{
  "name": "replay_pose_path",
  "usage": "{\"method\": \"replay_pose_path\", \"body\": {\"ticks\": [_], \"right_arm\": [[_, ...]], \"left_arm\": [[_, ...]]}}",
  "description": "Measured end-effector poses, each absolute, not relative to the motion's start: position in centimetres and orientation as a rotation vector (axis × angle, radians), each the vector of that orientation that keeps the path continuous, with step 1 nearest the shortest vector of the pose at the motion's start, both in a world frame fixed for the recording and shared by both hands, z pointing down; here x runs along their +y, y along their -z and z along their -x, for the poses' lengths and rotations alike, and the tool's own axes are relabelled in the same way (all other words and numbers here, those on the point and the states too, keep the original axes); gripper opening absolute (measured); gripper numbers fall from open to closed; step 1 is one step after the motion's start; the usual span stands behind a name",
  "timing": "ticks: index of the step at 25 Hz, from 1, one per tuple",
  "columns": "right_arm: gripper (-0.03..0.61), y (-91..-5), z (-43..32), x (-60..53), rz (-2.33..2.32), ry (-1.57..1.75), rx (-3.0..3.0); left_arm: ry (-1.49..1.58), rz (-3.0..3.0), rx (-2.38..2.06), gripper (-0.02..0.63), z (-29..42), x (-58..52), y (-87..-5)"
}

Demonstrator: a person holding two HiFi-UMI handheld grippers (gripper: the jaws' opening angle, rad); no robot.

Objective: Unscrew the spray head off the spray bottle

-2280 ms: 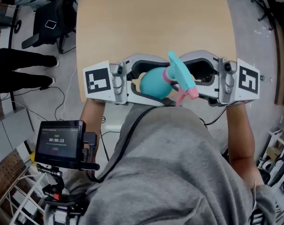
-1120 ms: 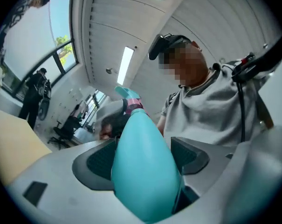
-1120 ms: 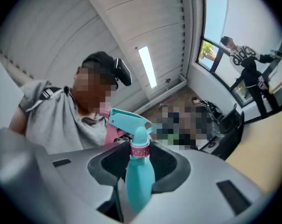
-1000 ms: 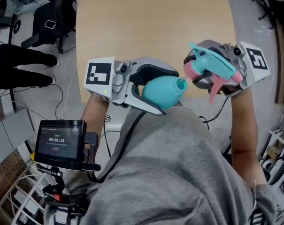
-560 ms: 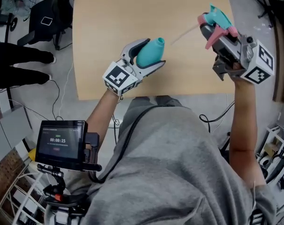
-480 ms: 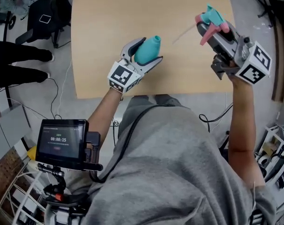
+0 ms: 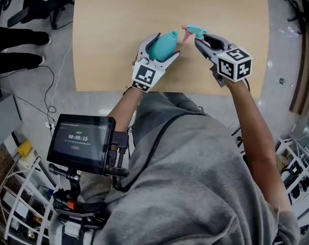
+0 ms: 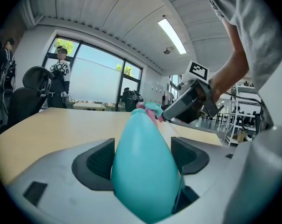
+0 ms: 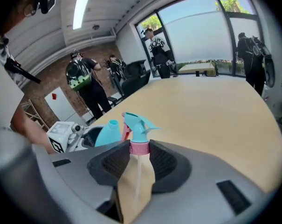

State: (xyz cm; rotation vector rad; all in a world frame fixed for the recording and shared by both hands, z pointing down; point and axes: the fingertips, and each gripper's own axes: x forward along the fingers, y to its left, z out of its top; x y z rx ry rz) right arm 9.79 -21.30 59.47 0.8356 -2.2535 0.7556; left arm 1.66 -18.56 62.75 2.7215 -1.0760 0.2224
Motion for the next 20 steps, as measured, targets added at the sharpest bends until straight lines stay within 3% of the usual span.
{"method": "replay_pose_path", "body": {"ticks": [8,20], "right_arm": [[0.133,-63.9,-8.4,-21.9,-0.852,-0.634,-2.152],[0.133,-67.2,-9.9,-21.6,-0.944,-0.669,-2.163]], "left_arm": [[-0.127,-2.717,-1.196,0.377,0.3,-18.2,-62.2],[-0.341,-2.777,-1.012,0.379,-0.1,-15.4,-66.7]]}}
